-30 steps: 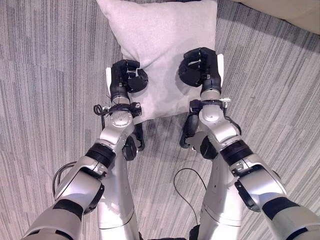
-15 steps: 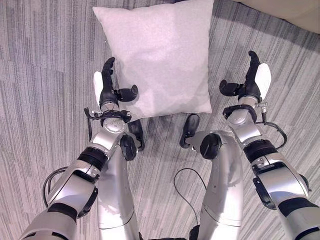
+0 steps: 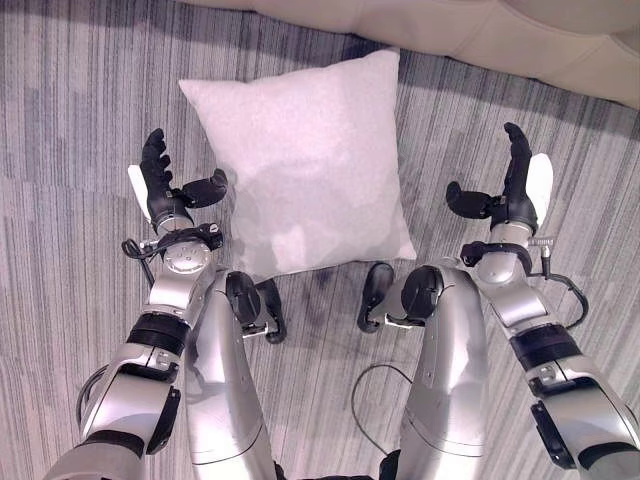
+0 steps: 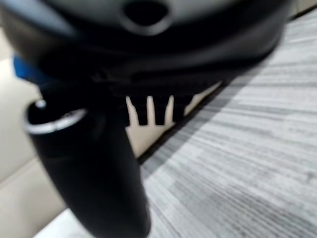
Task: Pick up all the scattered cushions and arrange them neatly on the sofa.
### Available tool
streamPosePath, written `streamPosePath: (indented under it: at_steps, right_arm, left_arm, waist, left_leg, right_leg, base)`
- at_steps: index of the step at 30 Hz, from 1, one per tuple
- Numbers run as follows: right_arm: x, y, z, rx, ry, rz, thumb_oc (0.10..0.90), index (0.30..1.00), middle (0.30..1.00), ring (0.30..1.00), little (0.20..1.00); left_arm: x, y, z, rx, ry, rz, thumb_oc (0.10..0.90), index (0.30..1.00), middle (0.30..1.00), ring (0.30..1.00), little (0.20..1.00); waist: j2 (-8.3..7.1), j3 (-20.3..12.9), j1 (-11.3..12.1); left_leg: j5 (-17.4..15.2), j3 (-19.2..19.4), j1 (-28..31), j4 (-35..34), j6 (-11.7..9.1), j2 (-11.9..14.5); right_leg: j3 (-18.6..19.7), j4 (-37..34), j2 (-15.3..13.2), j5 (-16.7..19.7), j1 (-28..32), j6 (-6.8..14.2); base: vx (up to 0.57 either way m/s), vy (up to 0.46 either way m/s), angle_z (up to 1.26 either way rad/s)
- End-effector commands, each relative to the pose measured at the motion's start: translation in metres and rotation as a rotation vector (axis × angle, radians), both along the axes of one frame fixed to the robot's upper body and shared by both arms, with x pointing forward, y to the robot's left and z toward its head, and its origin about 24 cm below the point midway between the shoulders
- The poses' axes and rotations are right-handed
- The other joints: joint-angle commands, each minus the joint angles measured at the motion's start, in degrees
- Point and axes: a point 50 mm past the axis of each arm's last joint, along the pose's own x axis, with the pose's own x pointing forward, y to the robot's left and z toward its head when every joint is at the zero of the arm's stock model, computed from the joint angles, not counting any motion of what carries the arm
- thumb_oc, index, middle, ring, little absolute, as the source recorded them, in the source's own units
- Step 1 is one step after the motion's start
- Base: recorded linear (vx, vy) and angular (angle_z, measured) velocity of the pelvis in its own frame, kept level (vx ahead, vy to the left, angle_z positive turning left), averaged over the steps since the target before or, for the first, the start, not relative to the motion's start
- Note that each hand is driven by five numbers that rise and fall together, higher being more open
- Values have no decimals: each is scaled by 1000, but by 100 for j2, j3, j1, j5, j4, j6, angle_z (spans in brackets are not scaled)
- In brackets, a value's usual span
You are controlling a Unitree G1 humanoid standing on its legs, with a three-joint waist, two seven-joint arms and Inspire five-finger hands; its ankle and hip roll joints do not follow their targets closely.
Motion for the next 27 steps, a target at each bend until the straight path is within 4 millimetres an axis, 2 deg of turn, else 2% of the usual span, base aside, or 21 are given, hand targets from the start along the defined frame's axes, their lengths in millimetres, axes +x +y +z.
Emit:
streamPosePath:
  at_steps: [1,6,9,13,16,17,20,24,27]
  right_arm:
    - [-11,-1,42,-2,-197,82,800,900,900,900,900]
    - [-16,0,50,-27,-210,134,800,900,900,900,900]
    - [-19,5,59,-27,-242,171,800,900,900,900,900]
    - [-20,12,64,-8,-264,204,800,900,900,900,900]
    - [-20,20,69,0,-280,232,800,900,900,900,900]
    - [-20,20,69,0,-279,231,800,900,900,900,900]
    - [-19,38,78,24,-314,291,800,900,900,900,900]
    - [-20,42,89,1,-340,319,800,900,900,900,900]
    - [-23,44,92,-19,-361,333,800,900,900,900,900]
  left_arm:
    - [-33,6,-86,62,258,-27,800,900,900,900,900]
    - [-37,0,-96,48,299,-108,800,900,900,900,900]
    - [-37,-18,-103,-66,284,-173,800,900,900,900,900]
    - [-38,-30,-107,-129,282,-209,800,900,900,900,900]
    - [-38,-56,-112,-213,285,-264,800,900,900,900,900]
    - [-38,-56,-112,-214,285,-264,800,900,900,900,900]
    - [-42,-95,-131,-380,347,-347,800,900,900,900,900]
    - [-40,-99,-134,-333,384,-358,800,900,900,900,900]
    - [-40,-90,-132,-271,381,-306,800,900,900,900,900]
  waist:
    - [14,-163,-56]
    - [10,-163,-127]
    - [-24,-163,-194]
    - [-16,-163,-205]
    - [2,-163,-185]
    - [7,-163,-184]
    - [-52,-163,-164]
    - [-80,-163,-160]
    - [-74,-163,-128]
  left_leg:
    - [-608,-567,353,200,-298,-281]
    - [-796,-629,353,631,-359,-258]
    - [-890,-687,353,842,-392,-213]
    - [-936,-763,353,997,-391,-156]
    - [-967,-789,353,1045,-396,-119]
    - [-970,-789,353,1049,-396,-120]
    - [-948,-912,353,1114,-399,-123]
    - [-958,-983,353,1176,-398,-126]
    - [-975,-1043,353,1222,-391,-147]
  right_leg:
    - [142,285,-269,-1078,704,289]
    - [285,815,-337,-1294,704,235]
    - [356,1046,-377,-1407,704,208]
    - [355,1195,-446,-1414,704,214]
    - [372,1290,-500,-1438,704,228]
    - [373,1294,-501,-1440,704,230]
    - [399,1399,-505,-1471,704,194]
    - [385,1463,-541,-1492,704,163]
    - [369,1534,-575,-1528,704,127]
  base:
    - [91,28,6]
    - [49,27,1]
    - [22,29,0]
    - [2,20,-3]
    - [1,21,-8]
    - [0,0,0]
    - [-8,27,-2]
    - [-1,5,-1]
    - [14,-2,-4]
